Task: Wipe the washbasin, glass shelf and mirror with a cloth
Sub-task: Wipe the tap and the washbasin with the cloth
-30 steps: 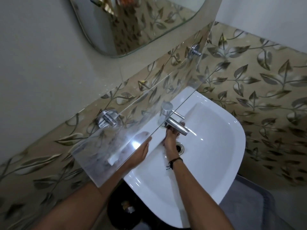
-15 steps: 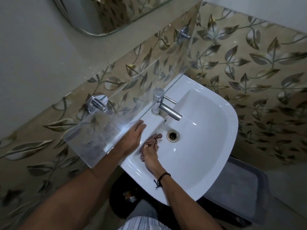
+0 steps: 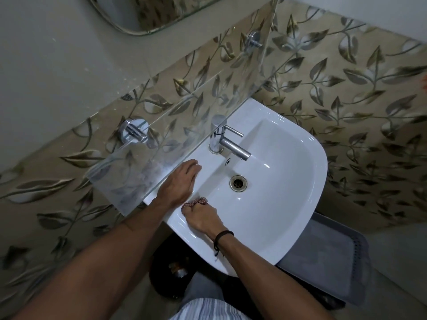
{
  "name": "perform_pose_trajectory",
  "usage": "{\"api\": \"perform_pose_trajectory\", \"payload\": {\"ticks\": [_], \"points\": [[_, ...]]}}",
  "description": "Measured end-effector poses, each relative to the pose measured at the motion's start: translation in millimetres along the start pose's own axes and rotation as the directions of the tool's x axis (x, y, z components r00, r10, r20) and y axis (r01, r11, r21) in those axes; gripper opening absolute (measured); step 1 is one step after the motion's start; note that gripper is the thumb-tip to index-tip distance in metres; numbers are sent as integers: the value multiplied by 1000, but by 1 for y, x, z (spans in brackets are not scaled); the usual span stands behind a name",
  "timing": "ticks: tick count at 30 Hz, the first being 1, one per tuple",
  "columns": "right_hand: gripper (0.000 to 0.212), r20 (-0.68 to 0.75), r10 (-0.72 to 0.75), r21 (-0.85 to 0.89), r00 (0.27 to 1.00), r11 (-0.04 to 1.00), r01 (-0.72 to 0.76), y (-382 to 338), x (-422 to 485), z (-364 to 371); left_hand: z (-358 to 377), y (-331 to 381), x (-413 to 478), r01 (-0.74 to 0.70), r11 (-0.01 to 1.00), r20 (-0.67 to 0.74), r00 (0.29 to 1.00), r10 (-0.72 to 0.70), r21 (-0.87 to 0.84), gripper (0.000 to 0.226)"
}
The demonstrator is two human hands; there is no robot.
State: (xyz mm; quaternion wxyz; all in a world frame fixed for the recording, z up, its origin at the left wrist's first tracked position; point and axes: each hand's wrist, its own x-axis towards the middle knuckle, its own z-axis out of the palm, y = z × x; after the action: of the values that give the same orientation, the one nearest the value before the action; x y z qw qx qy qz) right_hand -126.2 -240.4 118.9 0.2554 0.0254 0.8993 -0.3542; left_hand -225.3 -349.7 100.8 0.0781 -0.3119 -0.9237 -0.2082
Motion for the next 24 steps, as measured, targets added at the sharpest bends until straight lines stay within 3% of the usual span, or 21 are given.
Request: {"api": "perform_pose_trajectory", "payload": {"ticks": [6, 12, 15, 20, 24], "points": [[29, -21, 13, 20, 1000, 1000, -13, 7, -1, 8, -3, 2, -1, 1, 1000, 6, 1000, -1, -14, 24], [35, 36, 78, 175, 996, 981, -83, 19, -4, 8, -5, 4, 0, 1, 999, 16, 1000, 0, -40, 24], [41, 123, 106, 52, 987, 992, -113, 35, 13, 13, -4, 4, 0, 3, 1000, 12, 1000, -2, -22, 24], [60, 40, 191, -160, 981, 970, -183, 56, 36, 14, -6, 6, 0, 3, 1000, 1, 1000, -3, -19, 24], [61, -3, 230, -167, 973, 959, -228, 62, 45, 12, -8, 8, 0, 11, 1000, 0, 1000, -11, -28, 24]]}}
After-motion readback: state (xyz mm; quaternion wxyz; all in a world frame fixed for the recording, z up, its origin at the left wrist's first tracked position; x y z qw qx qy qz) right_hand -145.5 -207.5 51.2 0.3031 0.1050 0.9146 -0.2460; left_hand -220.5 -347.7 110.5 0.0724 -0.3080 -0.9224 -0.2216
